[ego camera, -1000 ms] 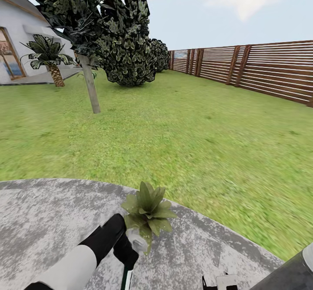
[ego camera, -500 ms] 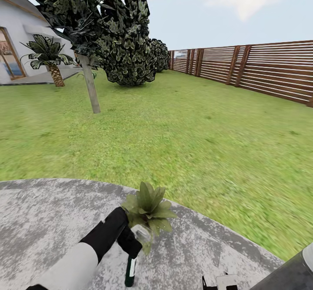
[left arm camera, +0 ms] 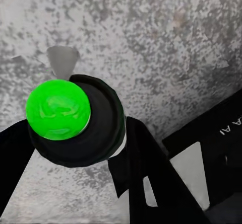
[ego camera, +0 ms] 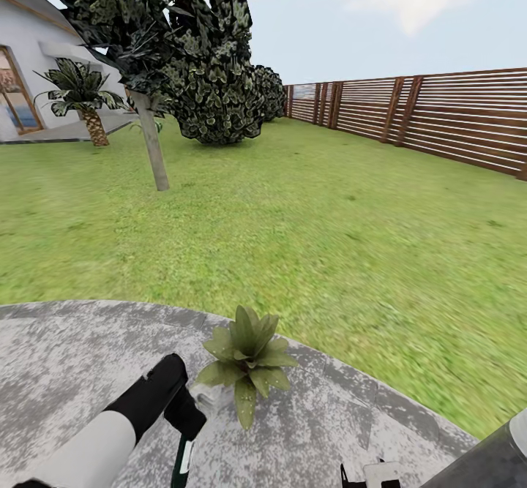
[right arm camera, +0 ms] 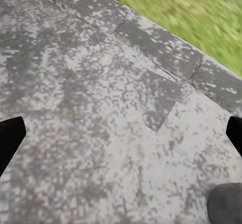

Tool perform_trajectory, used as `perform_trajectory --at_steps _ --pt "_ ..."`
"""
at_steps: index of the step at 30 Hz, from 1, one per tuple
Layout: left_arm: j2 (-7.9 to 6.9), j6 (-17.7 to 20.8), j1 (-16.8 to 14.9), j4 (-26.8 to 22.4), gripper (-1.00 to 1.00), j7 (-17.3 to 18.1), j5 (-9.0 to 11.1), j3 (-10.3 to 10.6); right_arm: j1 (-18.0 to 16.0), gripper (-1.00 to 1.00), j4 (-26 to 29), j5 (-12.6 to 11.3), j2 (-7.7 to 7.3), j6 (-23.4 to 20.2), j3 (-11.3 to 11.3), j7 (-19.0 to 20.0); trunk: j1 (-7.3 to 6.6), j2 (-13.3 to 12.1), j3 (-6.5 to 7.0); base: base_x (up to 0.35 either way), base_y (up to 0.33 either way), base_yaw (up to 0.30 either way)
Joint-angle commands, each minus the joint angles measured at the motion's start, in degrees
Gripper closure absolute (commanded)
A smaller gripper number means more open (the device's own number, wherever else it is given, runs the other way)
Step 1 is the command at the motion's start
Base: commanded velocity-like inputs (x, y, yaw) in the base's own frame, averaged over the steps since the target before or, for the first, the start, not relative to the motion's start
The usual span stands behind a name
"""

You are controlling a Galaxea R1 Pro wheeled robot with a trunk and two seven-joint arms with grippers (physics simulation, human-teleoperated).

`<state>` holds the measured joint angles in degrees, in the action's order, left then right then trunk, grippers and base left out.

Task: Pick up the pesticide atomizer in the garden and spray insectifuge to fully cover both potted plants in the garden.

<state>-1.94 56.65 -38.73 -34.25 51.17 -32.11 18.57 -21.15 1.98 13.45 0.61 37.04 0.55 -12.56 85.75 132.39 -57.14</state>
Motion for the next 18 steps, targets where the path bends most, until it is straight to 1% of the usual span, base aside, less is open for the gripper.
perform_trajectory --at_steps 1,2,3,5,6,7,8,9,10,15,18 --pt "-0.14 0.1 0.0 1.2 1.00 0.1 -0.4 0.1 0.0 -1.00 0.0 0.6 0.01 0.1 0.1 -0.5 -0.01 0.0 -0.05 0.000 0.000 0.000" --pt "-0.20 0.1 0.0 2.1 1.00 -0.5 -0.4 0.1 0.0 -1.00 0.0 0.6 0.02 0.1 0.1 -0.5 -0.01 0.0 -0.05 0.000 0.000 0.000" --pt "-0.40 0.0 0.0 3.2 1.00 -1.9 -0.4 0.0 0.0 -1.00 0.0 0.6 0.01 0.1 0.1 -0.5 -0.01 0.0 -0.05 0.000 0.000 0.000" --pt "-1.00 0.0 0.0 3.9 1.00 -5.5 -0.1 -0.3 0.0 -1.00 0.0 0.6 0.05 0.1 0.0 -0.5 -0.01 0.0 -0.05 0.000 0.000 0.000" --pt "-1.01 0.0 0.0 3.9 1.00 -6.2 0.1 -0.7 0.0 -1.00 0.0 0.6 0.05 0.1 0.0 -0.5 -0.01 0.0 -0.05 0.000 0.000 0.000" --pt "-0.80 0.0 0.0 3.9 1.00 -6.9 0.3 -1.9 0.0 -1.00 0.0 0.6 0.04 0.1 0.0 -0.5 -0.01 0.0 -0.05 0.000 0.000 0.000" --pt "-0.57 -0.2 0.0 3.8 1.00 -7.3 0.5 -3.1 0.0 -1.00 0.0 0.6 0.02 0.0 0.0 -0.5 -0.01 0.0 -0.05 0.000 0.000 0.000" --pt "-0.36 -0.2 -0.1 3.7 1.00 -7.4 0.5 -3.7 0.0 -1.00 0.0 0.6 0.03 0.0 0.0 -0.5 -0.01 0.0 -0.05 0.000 0.000 0.000" --pt "0.21 -0.2 -0.4 3.3 1.00 -7.6 0.6 -4.5 0.0 -1.00 0.0 0.6 0.03 0.0 0.0 -0.5 -0.01 0.0 -0.05 0.000 0.000 0.000" --pt "0.43 0.3 -0.9 1.7 1.00 -7.7 0.3 -4.6 0.0 -1.00 0.0 0.6 0.01 0.0 0.0 -0.5 -0.01 0.0 -0.05 0.000 0.000 0.000" --pt "0.05 0.2 -0.5 1.6 1.00 -7.8 0.2 -4.7 0.0 -1.00 0.0 0.6 0.01 0.1 0.1 -0.6 -0.01 0.0 -0.05 0.000 0.000 0.000"
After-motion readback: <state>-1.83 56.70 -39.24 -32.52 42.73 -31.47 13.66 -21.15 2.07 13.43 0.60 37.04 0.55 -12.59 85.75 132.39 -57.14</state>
